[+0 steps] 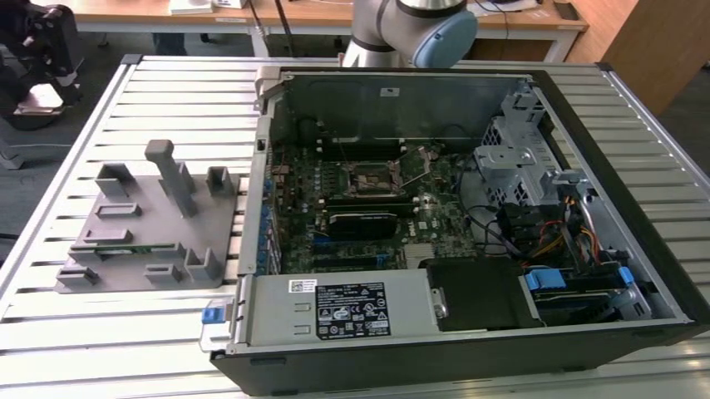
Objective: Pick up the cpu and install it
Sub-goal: 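Pick up the cpu and move it towards the insertion slot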
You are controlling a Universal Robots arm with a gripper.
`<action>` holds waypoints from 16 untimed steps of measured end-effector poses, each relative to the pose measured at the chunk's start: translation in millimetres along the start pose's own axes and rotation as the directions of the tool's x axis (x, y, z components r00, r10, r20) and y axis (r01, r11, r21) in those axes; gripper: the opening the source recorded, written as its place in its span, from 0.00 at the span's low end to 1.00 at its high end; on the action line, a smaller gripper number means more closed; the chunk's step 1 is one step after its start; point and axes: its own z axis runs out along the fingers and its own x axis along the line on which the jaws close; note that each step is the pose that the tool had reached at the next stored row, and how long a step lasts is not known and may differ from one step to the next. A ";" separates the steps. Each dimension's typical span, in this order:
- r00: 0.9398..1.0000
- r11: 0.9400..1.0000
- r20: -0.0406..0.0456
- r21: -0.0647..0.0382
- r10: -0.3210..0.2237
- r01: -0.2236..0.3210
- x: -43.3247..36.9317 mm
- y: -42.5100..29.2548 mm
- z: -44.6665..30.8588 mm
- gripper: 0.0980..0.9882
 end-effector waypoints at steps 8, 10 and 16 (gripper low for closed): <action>1.000 1.000 0.000 0.000 0.000 0.000 -26.1 1.7 0.1 0.50; 1.000 1.000 0.000 0.000 0.000 0.000 -33.3 2.1 0.2 0.50; 1.000 1.000 0.000 0.000 0.000 0.000 -54.0 3.3 0.2 0.50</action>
